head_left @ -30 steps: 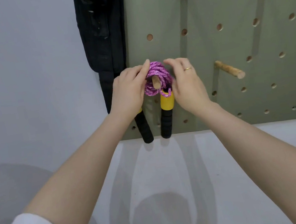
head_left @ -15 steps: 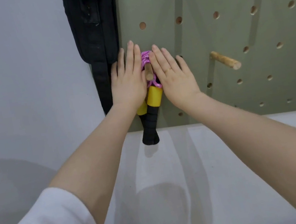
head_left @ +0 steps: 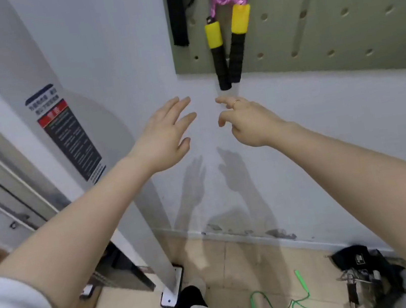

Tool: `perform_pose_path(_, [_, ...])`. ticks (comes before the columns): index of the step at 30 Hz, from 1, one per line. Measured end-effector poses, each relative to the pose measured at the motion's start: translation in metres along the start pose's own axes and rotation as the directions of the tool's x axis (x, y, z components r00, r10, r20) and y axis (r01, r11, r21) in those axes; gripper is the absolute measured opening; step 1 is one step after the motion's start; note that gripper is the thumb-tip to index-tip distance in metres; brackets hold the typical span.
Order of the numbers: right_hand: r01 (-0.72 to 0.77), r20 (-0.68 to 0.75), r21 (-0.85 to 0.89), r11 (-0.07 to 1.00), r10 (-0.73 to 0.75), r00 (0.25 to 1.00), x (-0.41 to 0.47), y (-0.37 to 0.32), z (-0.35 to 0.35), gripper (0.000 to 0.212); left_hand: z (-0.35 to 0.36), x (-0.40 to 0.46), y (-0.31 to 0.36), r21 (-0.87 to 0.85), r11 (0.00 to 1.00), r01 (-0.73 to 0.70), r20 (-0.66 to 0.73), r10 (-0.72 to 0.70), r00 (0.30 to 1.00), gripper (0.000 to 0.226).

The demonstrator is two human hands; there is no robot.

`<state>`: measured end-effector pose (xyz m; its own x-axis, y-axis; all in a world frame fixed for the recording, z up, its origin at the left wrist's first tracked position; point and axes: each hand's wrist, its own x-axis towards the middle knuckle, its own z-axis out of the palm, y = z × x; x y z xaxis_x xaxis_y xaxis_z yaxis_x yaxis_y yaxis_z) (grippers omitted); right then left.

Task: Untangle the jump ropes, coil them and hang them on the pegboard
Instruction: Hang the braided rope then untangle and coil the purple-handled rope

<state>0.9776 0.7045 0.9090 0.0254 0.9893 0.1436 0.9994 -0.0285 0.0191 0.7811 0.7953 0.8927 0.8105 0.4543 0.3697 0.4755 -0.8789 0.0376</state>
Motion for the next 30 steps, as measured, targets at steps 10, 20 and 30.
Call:
perform_pose_path(10, [0.197, 0.365, 0.34, 0.919, -0.323, 0.874, -0.02, -0.159, 0.137, 0.029, 0.038, -0.243, -0.038, 0.354, 0.89, 0.289, 0.237, -0.384, 0.893, 0.051])
perform_pose_path(20, [0.227, 0.517, 0.417, 0.88, -0.435, 0.738, -0.064, -0.223, 0.188, 0.028, 0.076, -0.363, -0.036, -0.046, 0.743, 0.668, 0.481, -0.57, 0.667, 0.036])
perform_pose_path(30, [-0.054, 0.646, 0.531, 0.846, -0.362, 0.673, -0.125, -0.417, 0.257, 0.027, 0.066, -0.562, -0.091, -0.171, 0.648, 0.742, 0.561, -0.555, 0.614, 0.032])
